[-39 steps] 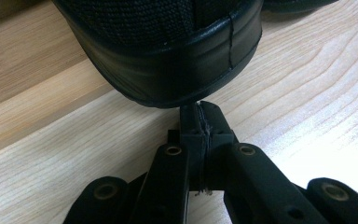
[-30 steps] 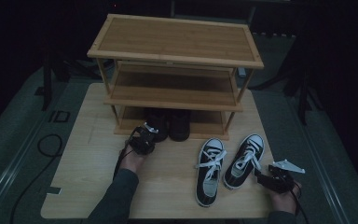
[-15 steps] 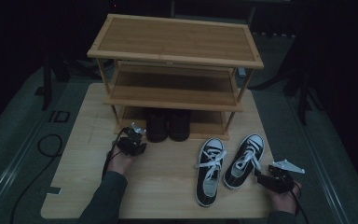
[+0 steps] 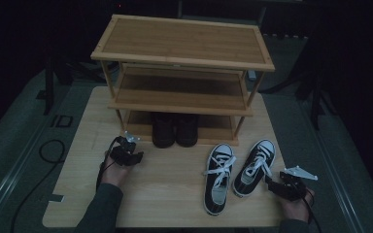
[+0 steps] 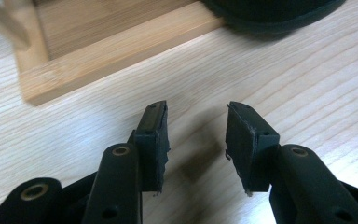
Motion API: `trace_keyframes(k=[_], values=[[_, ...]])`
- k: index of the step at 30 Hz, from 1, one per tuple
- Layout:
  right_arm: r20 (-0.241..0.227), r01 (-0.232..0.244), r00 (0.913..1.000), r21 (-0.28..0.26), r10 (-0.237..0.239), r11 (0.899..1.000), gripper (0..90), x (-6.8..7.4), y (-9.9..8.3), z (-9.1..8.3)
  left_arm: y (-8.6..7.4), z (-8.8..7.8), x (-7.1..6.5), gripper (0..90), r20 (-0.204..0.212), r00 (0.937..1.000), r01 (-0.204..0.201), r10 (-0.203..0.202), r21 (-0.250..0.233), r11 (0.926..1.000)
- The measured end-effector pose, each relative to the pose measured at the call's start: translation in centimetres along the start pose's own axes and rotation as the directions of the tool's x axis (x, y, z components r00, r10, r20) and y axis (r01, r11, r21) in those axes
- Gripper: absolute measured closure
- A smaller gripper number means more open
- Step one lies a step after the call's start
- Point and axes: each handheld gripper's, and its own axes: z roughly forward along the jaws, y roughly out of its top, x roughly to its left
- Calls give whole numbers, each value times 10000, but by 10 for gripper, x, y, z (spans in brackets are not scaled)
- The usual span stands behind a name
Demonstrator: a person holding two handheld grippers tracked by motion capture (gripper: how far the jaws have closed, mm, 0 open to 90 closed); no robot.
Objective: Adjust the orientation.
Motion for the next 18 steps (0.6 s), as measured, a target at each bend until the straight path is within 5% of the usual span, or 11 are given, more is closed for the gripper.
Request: trace_keyframes(k=[13, 18], values=[[-51, 40, 10000, 16, -40, 10000, 331, -1, 0, 0, -14, 1, 28, 594, -654, 9953, 692, -709, -288, 9972], [-60, 64, 10000, 2, -64, 10000, 331, -1, 0, 0, -10, 4, 49, 662, -961, 9868, 1247, -1300, -589, 9904]])
